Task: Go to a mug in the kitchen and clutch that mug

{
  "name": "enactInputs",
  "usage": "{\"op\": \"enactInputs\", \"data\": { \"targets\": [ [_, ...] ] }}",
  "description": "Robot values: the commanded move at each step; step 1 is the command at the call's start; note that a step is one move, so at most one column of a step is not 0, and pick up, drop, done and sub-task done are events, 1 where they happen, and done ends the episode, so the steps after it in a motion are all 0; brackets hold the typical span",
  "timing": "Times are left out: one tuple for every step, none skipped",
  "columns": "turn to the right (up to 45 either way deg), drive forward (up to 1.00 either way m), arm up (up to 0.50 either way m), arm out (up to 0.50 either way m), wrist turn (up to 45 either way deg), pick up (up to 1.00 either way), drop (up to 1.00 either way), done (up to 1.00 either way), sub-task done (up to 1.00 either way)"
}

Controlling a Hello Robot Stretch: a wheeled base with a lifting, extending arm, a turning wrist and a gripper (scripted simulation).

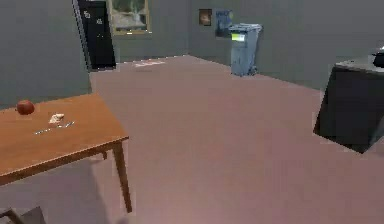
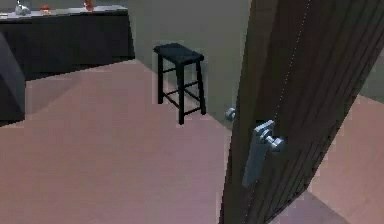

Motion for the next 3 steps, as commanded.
{"op": "enactInputs", "data": {
  "targets": [
    [45.0,0.00,0.00,0.00,0.0,0.00,0.00,0.00,0.00],
    [15.0,0.00,0.00,0.00,0.0,0.00,0.00,0.00,0.00],
    [0.0,1.00,0.00,0.00,0.0,0.00,0.00,0.00,0.00]
  ]
}}
